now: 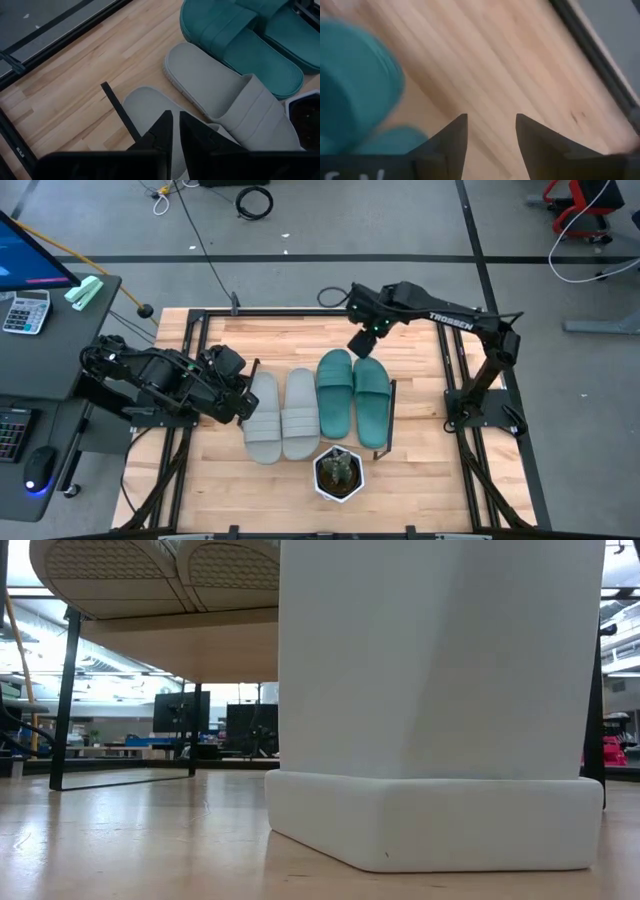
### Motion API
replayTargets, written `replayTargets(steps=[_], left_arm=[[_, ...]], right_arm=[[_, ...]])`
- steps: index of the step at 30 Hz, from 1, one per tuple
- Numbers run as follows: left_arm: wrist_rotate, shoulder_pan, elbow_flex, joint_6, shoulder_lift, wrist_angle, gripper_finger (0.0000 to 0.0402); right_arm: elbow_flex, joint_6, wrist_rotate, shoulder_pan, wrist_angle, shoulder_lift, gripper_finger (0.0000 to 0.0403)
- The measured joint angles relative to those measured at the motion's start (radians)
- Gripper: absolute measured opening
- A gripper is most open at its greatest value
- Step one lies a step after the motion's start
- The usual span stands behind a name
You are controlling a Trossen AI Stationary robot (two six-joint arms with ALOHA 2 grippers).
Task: Pick and place slides into the shelf
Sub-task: Adjust the green slides on the shelf
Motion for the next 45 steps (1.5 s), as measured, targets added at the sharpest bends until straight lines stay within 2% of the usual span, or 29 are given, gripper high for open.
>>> replayTargets(steps=[6, 16, 24, 29, 39, 45], left_arm=[[-0.002, 0.0, 0.0, 0.0, 0.0, 0.008, 0.0032], [-0.002, 0.0, 0.0, 0.0, 0.0, 0.025, 0.0034], [-0.002, 0.0, 0.0, 0.0, 0.0, 0.047, 0.0036], [-0.002, 0.0, 0.0, 0.0, 0.0, 0.047, 0.003], [-0.002, 0.0, 0.0, 0.0, 0.0, 0.049, 0.004], [-0.003, 0.0, 0.0, 0.01, 0.0, 0.05, 0.0031]], right_arm=[[0.001, 0.039, -0.057, -0.005, 0.147, 0.011, 0.0173], [0.001, 0.054, -0.056, 0.005, 0.267, 0.043, 0.0173], [0.001, 0.054, -0.078, -0.002, 0.267, 0.043, 0.0167], [0.001, 0.054, -0.163, 0.001, 0.266, 0.044, 0.0167], [-0.004, 0.074, -0.114, 0.029, 0.269, 0.044, 0.0164], [-0.08, 0.11, -0.102, 0.039, 0.274, 0.044, 0.0149]])
